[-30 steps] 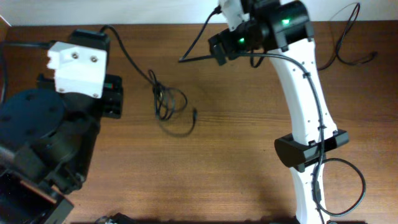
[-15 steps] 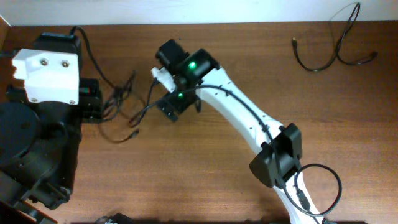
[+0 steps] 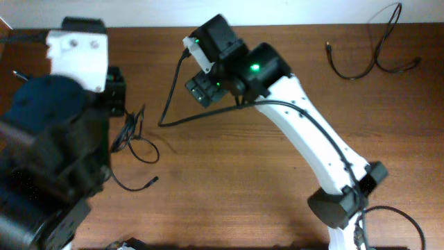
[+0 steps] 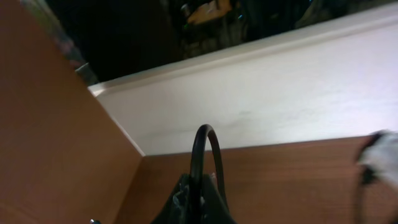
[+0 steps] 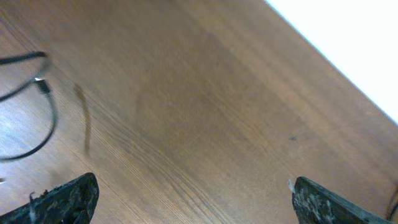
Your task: Untangle cables
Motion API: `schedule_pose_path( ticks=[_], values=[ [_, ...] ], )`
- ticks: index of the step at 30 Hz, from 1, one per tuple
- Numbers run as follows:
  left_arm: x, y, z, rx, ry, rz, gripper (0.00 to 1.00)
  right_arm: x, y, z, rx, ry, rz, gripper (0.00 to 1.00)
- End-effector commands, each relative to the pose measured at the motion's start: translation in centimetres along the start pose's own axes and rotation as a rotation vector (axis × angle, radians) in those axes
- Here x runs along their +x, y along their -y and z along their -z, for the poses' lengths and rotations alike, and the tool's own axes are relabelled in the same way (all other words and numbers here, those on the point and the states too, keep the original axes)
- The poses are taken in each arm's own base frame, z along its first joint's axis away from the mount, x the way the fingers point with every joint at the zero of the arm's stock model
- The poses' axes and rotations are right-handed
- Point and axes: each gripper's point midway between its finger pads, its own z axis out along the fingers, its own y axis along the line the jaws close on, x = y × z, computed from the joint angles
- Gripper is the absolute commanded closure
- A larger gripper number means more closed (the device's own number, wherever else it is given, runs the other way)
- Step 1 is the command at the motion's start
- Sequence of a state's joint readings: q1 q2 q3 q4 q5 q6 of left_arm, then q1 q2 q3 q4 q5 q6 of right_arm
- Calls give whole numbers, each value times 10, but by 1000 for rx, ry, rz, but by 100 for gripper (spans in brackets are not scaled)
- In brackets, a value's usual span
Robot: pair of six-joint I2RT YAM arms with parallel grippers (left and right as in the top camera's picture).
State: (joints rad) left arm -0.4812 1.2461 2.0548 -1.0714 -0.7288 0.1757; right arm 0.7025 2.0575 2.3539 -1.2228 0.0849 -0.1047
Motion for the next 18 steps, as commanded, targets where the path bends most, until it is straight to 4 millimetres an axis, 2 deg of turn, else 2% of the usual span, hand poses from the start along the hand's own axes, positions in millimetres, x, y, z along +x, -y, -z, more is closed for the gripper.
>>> schedule_pose_path(
  ticks=[1,2,3,5,6,7,9,10,13,15,18],
  values=[
    [2,-1,-20,-95,-44,-32,100,-1,-11,16,-33,16,-1,1],
    [6,14,-30,-40,-65,-55,100,2,-11,14,-34,0,1,1],
    [11,38,-35,83,-81,-92,100,4,-9,13,-27,-8,0,1],
    [22,85,-32,346,-95,-174,100,8,1,13,17,-23,-5,1],
    [24,102,-25,460,-82,-219,100,11,6,13,35,-34,-5,1],
    [23,111,-19,526,-59,-239,100,14,10,13,55,-50,-2,1],
    [18,137,12,754,40,-334,100,20,20,14,101,-75,-3,1],
    [16,139,20,793,64,-349,100,22,25,14,118,-82,-6,1],
    [7,128,32,784,111,-351,100,31,49,15,172,-111,-32,1],
    [5,115,34,734,118,-355,100,39,78,18,228,-132,-68,1],
    [7,92,28,653,97,-335,100,61,133,35,250,-146,-191,1]
  ],
)
